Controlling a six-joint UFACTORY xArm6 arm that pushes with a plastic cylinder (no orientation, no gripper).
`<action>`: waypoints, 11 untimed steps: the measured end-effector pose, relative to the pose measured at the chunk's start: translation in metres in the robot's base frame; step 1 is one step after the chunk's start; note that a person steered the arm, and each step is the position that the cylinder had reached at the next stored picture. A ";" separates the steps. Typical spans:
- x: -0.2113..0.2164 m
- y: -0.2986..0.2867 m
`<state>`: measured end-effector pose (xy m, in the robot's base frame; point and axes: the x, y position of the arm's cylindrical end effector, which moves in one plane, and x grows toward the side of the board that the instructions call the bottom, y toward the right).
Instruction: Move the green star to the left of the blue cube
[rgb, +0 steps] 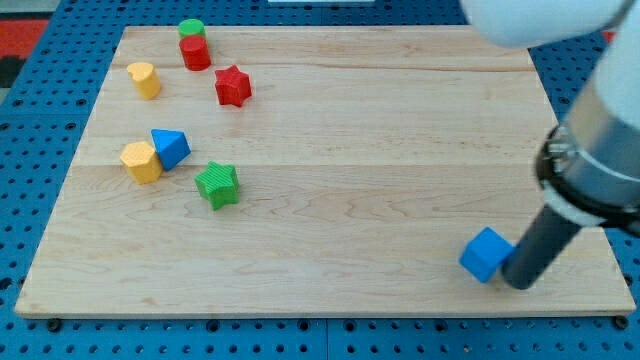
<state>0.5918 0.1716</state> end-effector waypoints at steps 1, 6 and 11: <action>-0.001 -0.018; -0.129 -0.359; -0.048 -0.208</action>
